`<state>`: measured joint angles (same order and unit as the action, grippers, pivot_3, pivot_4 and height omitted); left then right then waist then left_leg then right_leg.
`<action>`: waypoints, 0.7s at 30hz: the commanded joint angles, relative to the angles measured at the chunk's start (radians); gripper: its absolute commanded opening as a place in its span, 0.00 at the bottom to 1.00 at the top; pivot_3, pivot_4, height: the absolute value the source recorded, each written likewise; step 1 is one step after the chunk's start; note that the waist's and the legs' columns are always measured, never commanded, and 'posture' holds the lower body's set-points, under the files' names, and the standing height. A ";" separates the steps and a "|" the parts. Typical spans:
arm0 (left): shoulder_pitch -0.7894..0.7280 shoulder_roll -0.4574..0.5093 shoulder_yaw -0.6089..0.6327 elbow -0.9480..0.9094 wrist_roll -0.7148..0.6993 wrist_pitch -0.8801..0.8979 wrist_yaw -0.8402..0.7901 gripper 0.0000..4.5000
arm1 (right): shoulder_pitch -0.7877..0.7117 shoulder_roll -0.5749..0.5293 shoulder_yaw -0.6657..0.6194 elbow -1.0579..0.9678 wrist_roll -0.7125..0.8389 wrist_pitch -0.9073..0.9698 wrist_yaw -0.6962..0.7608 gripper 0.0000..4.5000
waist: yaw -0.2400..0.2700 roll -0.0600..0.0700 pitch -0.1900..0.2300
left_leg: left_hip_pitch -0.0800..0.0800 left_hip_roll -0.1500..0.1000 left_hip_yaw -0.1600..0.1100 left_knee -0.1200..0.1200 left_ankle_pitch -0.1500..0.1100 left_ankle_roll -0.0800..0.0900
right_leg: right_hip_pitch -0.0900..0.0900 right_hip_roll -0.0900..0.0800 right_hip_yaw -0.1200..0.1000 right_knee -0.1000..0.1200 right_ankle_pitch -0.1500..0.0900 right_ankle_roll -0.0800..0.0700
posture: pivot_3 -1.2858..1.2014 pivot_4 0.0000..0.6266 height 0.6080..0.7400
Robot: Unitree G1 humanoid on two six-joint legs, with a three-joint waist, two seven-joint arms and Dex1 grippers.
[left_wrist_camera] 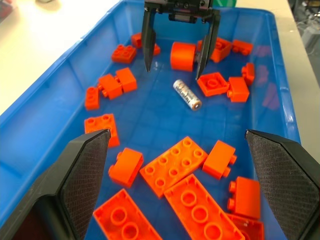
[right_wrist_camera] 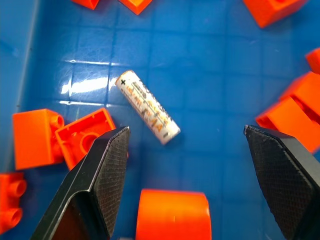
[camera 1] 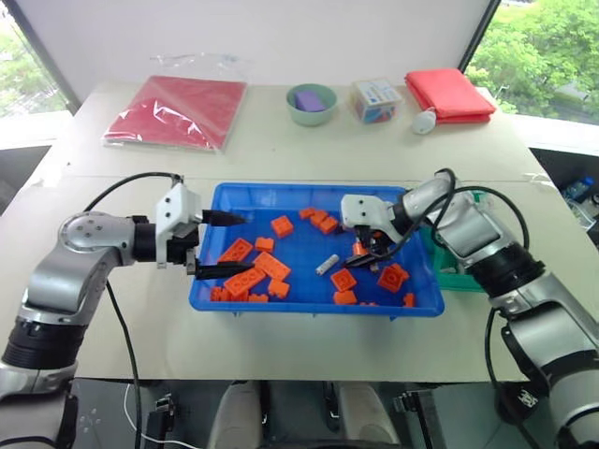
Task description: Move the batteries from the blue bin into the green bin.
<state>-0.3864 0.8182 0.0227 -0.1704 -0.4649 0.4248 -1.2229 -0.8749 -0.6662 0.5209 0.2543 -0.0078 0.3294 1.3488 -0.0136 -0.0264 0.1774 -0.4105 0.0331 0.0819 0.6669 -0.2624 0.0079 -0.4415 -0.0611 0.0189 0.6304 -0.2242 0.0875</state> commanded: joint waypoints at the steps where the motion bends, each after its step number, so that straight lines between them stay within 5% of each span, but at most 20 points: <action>1: -0.002 0.012 0.035 -0.036 -0.020 0.000 0.013 1.00 | -0.018 0.026 -0.007 0.018 -0.022 -0.032 0.010 0.83 | -0.001 0.000 0.000 | 0.000 0.000 0.000 0.000 0.000 0.000 | 0.000 0.000 0.000 0.000 0.000 0.000 | 0.52 0.24 0.97; 7: -0.006 0.015 0.036 -0.038 -0.025 0.002 0.020 1.00 | 0.013 0.060 -0.007 0.048 -0.051 -0.056 0.009 0.78 | -0.001 0.000 0.000 | 0.000 0.000 0.000 0.000 0.000 0.000 | 0.000 0.000 0.000 0.000 0.000 0.001 | 0.52 0.24 0.97; 15: -0.045 0.014 0.021 -0.008 -0.024 -0.001 0.012 1.00 | 0.075 0.057 -0.088 -0.051 -0.004 0.051 -0.013 0.00 | 0.000 0.000 0.000 | 0.000 0.000 0.000 0.000 0.000 0.000 | 0.001 0.000 0.000 0.000 0.000 0.001 | 0.52 0.24 0.97; 21: -0.072 0.003 0.001 0.015 -0.016 -0.007 0.006 1.00 | 0.122 0.032 -0.346 -0.313 0.147 0.390 -0.152 0.01 | 0.001 0.000 0.000 | 0.000 0.000 0.000 0.000 0.000 0.000 | 0.000 0.000 0.000 0.000 0.001 0.002 | 0.52 0.24 0.97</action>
<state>-0.4457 0.8192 0.0157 -0.1493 -0.4798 0.4291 -1.2161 -0.7428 -0.6107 0.2837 0.0352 0.0861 0.6362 1.2427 -0.0128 -0.0263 0.1774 -0.4104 0.0331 0.0814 0.6670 -0.2624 0.0078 -0.4413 -0.0614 0.0185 0.6308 -0.2229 0.0895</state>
